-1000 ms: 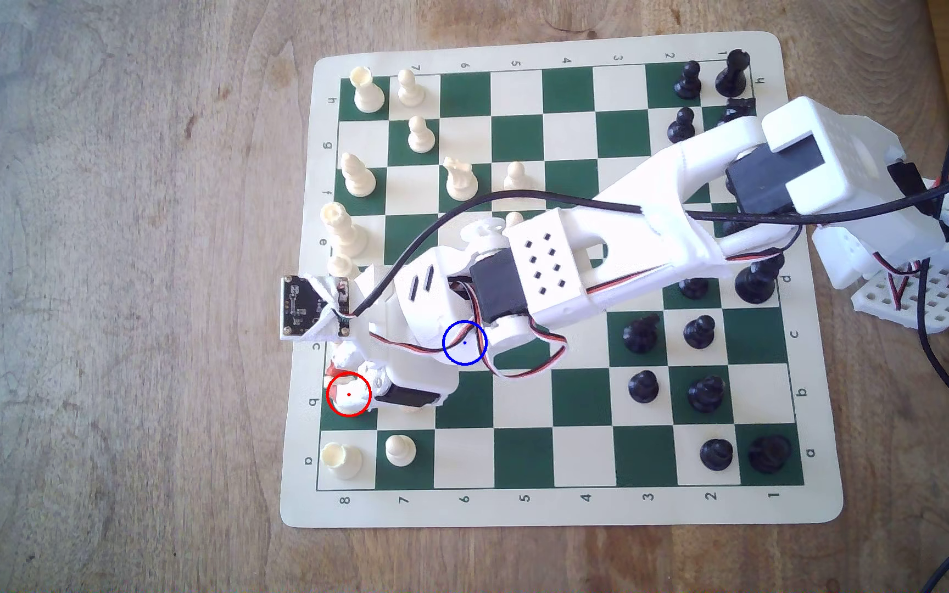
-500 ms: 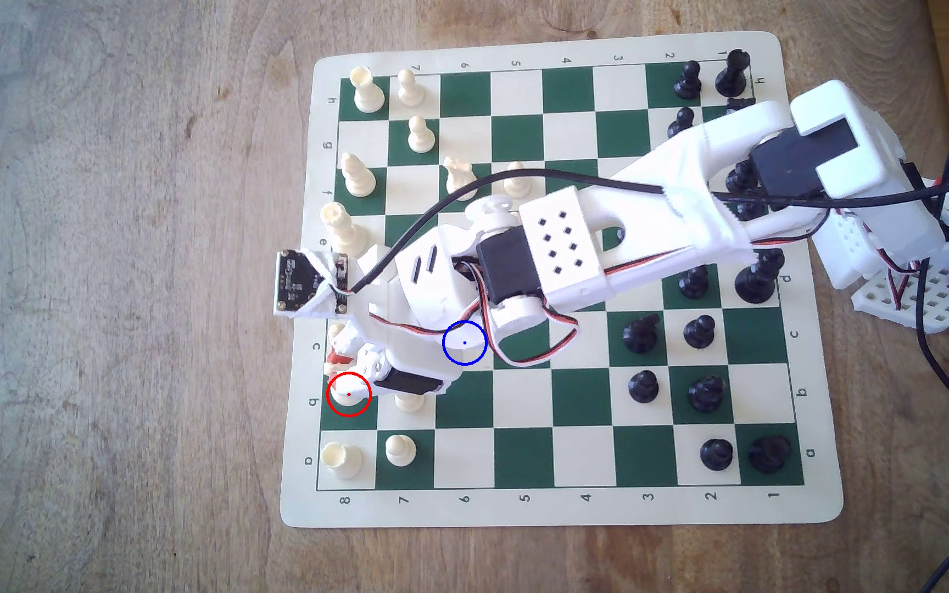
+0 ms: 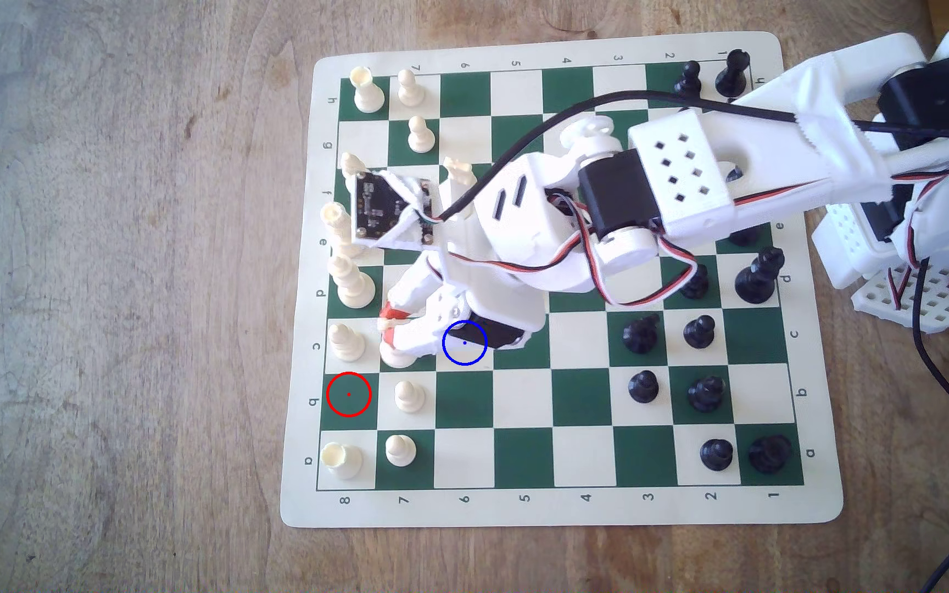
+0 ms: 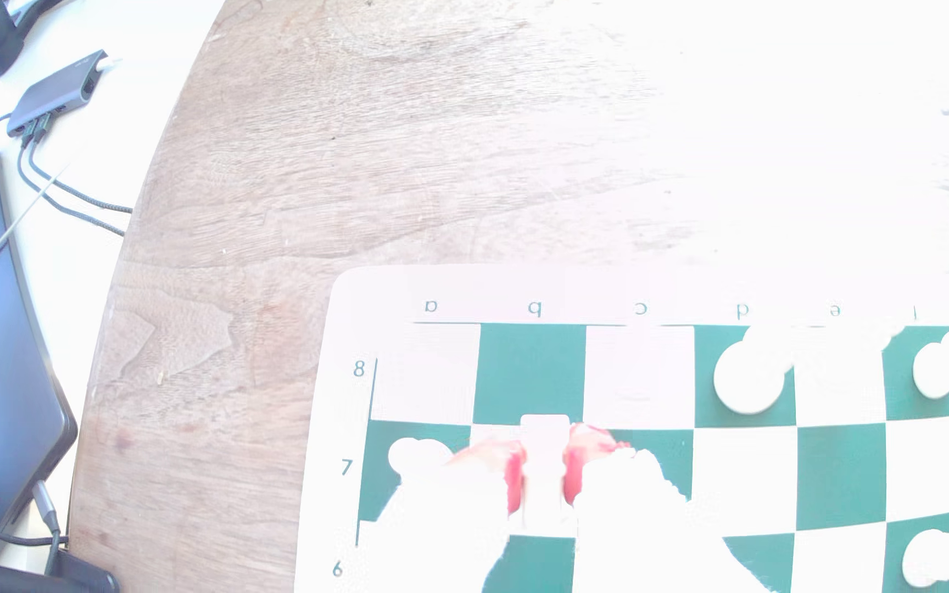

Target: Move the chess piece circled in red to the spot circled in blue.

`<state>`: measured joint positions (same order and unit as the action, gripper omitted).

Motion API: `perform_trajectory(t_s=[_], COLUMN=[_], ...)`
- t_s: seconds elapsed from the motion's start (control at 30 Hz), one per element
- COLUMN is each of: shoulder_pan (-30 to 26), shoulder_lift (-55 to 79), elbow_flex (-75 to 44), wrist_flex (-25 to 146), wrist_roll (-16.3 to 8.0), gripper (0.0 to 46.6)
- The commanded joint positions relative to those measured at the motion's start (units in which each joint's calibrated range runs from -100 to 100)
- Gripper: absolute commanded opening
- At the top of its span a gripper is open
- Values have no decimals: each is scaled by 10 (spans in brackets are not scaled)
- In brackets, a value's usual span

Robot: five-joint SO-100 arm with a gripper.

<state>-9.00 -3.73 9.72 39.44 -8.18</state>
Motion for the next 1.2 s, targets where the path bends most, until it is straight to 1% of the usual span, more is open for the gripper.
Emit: perform_trajectory(t_s=[0.0,0.07,0.2,0.37,0.5,1.17], shoulder_pan=[-3,-3,-7,-14,-17,18], shoulder_lift=[-110,-128,-148,-153,-146,-45], elbow_flex=[68,124,197,265,298,300], wrist_flex=[-28,-52,-88,-113,-145,-228], wrist_roll=[4,6,6,8,8,23], gripper=[3,3,3,3,3,3])
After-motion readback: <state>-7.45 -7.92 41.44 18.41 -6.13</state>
